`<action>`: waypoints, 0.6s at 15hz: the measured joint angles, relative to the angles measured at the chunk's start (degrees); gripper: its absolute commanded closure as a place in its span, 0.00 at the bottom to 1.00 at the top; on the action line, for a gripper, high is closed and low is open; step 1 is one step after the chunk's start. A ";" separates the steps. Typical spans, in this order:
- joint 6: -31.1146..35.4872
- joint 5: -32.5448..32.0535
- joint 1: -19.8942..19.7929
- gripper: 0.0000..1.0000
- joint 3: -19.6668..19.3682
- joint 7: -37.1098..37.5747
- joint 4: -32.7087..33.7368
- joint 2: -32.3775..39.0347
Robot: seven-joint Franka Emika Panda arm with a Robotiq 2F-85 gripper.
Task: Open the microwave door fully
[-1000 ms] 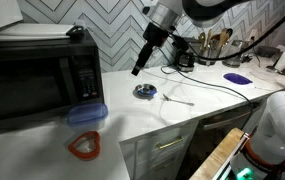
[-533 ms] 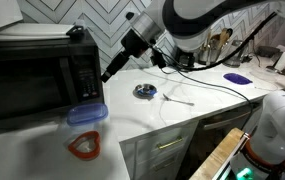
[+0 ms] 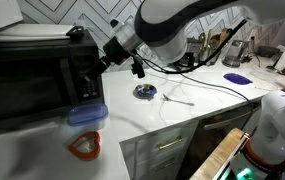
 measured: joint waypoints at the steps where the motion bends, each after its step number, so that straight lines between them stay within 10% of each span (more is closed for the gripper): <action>1: 0.11 0.59 -0.01 0.00 -0.01 -1.39 1.29 1.12; 9: 1.32 5.50 -0.56 0.09 -0.34 -10.07 9.68 9.19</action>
